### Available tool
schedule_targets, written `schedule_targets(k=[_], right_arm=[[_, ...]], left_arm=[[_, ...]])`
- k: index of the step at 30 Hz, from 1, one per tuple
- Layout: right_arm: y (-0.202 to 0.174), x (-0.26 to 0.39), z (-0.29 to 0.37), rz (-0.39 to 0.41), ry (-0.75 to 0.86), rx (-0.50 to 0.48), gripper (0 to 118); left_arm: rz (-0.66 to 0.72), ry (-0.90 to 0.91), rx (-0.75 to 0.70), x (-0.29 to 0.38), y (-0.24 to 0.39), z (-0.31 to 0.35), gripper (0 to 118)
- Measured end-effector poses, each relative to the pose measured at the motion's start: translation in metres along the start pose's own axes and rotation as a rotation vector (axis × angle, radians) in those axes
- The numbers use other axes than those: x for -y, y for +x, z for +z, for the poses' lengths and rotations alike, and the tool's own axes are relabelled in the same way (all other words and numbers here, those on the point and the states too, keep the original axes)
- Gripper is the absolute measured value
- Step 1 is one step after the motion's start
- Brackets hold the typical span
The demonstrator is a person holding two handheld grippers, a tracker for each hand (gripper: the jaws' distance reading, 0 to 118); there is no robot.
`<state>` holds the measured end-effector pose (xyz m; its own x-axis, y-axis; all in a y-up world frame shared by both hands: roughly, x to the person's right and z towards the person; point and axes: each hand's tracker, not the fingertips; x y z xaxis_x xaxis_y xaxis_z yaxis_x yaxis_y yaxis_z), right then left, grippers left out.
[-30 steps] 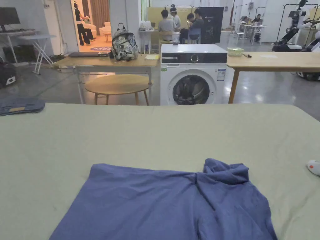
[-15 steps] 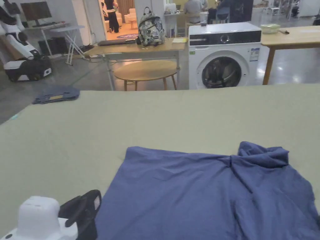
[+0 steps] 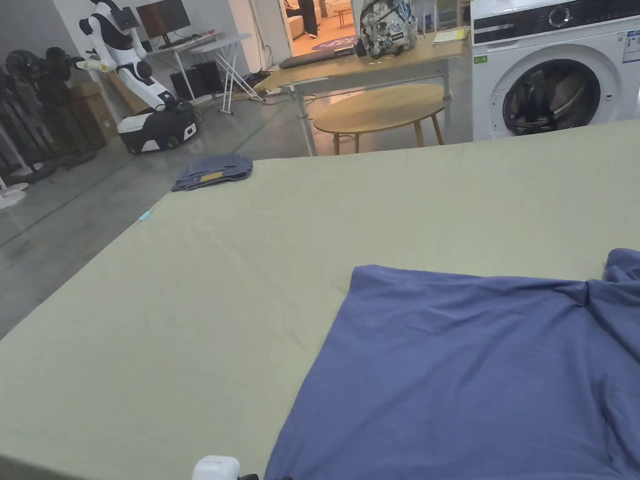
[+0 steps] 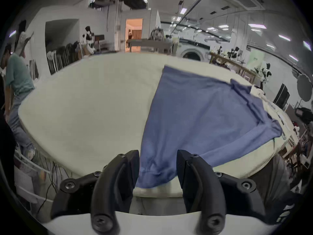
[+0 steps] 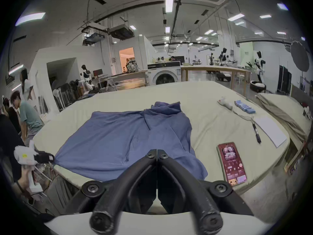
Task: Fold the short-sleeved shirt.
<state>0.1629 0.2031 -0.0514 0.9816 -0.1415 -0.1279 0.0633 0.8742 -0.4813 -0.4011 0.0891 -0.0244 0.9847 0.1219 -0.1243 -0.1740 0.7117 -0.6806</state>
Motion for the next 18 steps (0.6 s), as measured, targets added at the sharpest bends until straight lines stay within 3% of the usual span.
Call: schedule_targets(k=[1, 2, 6, 7, 9, 10, 14, 16, 18], right_arm=[[0.002, 0.001, 0.001, -0.003, -0.001, 0.001, 0], [0.003, 0.002, 0.002, -0.003, -0.001, 0.009, 0], [0.008, 0.000, 0.010, 0.009, -0.003, 0.055, 0], [0.010, -0.002, 0.012, 0.007, -0.003, 0.065, 8], [0.017, -0.001, 0.010, 0.003, -0.007, 0.105, 60], [0.022, 0.001, 0.009, -0.005, -0.009, 0.142, 74], [0.046, 0.020, -0.016, -0.021, -0.066, 0.241, 69], [0.063, 0.034, -0.041, -0.027, -0.131, 0.248, 47], [0.080, 0.047, -0.069, -0.079, -0.228, 0.192, 42]], left_arm=[[0.031, -0.041, 0.014, 0.004, -0.002, -0.010, 8], [0.023, -0.017, -0.005, 0.007, 0.000, -0.014, 0], [-0.016, -0.023, 0.009, -0.002, 0.028, -0.008, 0], [-0.083, -0.036, -0.054, -0.002, 0.034, -0.011, 0], [-0.133, -0.062, -0.053, -0.008, 0.036, -0.011, 0], [-0.121, -0.065, -0.049, -0.010, 0.037, -0.010, 0], [-0.101, -0.110, -0.058, -0.018, 0.037, -0.013, 0], [-0.135, -0.107, -0.080, -0.017, 0.047, -0.008, 0], [-0.151, -0.102, -0.096, -0.016, 0.053, -0.007, 0]])
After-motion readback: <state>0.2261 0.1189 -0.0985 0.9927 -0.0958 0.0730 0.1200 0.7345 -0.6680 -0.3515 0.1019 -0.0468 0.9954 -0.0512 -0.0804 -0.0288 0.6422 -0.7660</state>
